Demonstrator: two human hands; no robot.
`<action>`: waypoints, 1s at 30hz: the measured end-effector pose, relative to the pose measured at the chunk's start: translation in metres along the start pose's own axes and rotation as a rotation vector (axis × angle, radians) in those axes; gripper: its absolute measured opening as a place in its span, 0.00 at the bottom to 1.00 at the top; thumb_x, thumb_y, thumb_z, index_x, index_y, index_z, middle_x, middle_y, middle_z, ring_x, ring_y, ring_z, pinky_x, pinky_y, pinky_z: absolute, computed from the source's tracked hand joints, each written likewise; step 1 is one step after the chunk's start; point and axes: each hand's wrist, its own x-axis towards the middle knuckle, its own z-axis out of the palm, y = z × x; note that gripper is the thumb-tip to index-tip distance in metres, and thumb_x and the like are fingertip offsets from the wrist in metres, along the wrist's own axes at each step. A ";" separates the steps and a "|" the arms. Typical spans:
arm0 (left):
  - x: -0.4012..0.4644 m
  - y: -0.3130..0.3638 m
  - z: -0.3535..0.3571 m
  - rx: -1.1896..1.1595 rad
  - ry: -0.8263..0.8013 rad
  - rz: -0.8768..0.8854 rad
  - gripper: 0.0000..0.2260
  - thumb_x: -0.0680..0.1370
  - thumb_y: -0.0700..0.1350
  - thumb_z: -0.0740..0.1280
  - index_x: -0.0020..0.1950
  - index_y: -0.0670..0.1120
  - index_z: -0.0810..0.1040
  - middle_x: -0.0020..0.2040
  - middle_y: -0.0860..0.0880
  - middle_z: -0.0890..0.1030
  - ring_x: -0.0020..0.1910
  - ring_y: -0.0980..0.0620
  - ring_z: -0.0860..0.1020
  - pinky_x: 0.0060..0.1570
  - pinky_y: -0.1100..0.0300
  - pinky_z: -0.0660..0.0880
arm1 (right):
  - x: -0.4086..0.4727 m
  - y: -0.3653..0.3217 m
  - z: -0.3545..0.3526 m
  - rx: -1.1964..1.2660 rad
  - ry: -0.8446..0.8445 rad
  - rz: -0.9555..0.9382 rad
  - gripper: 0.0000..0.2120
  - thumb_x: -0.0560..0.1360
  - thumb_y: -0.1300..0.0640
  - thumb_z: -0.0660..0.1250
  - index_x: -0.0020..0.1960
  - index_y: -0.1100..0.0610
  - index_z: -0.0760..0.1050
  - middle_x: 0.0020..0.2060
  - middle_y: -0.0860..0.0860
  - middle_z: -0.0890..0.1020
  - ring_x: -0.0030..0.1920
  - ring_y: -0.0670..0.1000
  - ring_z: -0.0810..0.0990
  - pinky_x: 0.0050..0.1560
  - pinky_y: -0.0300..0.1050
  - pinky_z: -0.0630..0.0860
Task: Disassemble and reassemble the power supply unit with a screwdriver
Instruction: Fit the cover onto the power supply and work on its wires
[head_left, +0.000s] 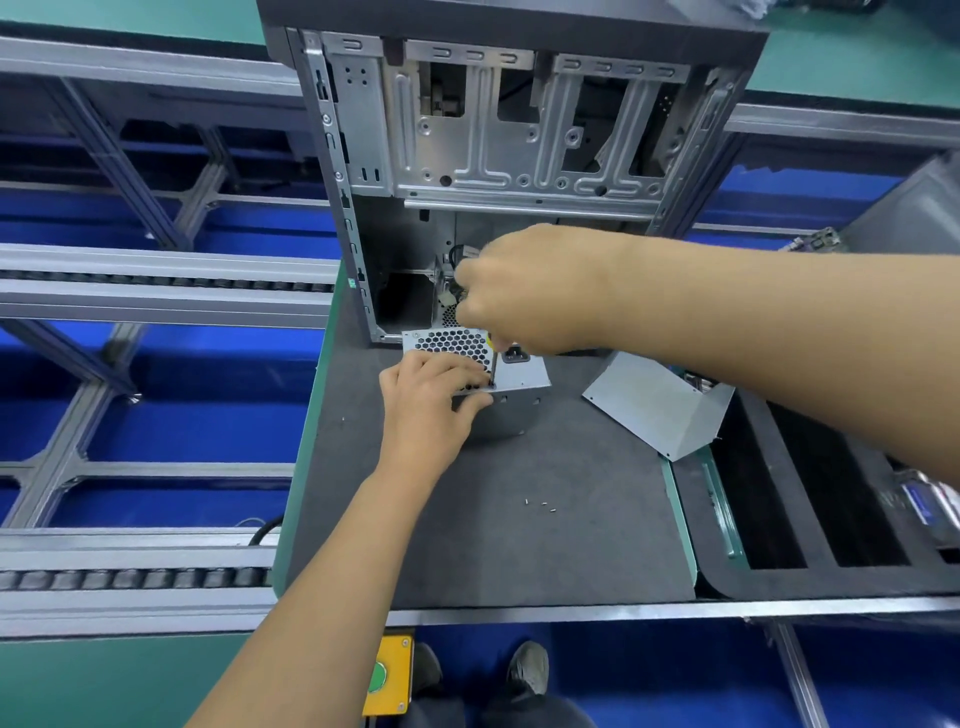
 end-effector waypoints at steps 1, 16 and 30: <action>0.001 0.001 0.000 -0.001 0.005 -0.009 0.05 0.70 0.45 0.79 0.43 0.51 0.86 0.49 0.59 0.84 0.53 0.49 0.75 0.50 0.60 0.55 | 0.000 -0.002 -0.001 -0.037 -0.002 -0.008 0.07 0.79 0.58 0.66 0.43 0.58 0.71 0.36 0.52 0.65 0.34 0.55 0.70 0.35 0.47 0.68; 0.000 0.001 0.004 -0.007 0.025 -0.025 0.05 0.69 0.45 0.79 0.42 0.51 0.86 0.48 0.60 0.84 0.52 0.50 0.75 0.48 0.60 0.54 | -0.002 -0.007 -0.003 -0.244 -0.028 -0.107 0.17 0.76 0.59 0.65 0.33 0.57 0.61 0.31 0.50 0.61 0.32 0.55 0.68 0.26 0.43 0.57; 0.000 -0.002 0.007 -0.025 0.060 -0.006 0.05 0.69 0.45 0.79 0.41 0.52 0.86 0.48 0.60 0.84 0.52 0.53 0.73 0.48 0.61 0.54 | 0.000 0.008 0.000 0.062 -0.140 0.142 0.09 0.80 0.53 0.64 0.48 0.57 0.67 0.43 0.52 0.70 0.38 0.56 0.71 0.35 0.46 0.65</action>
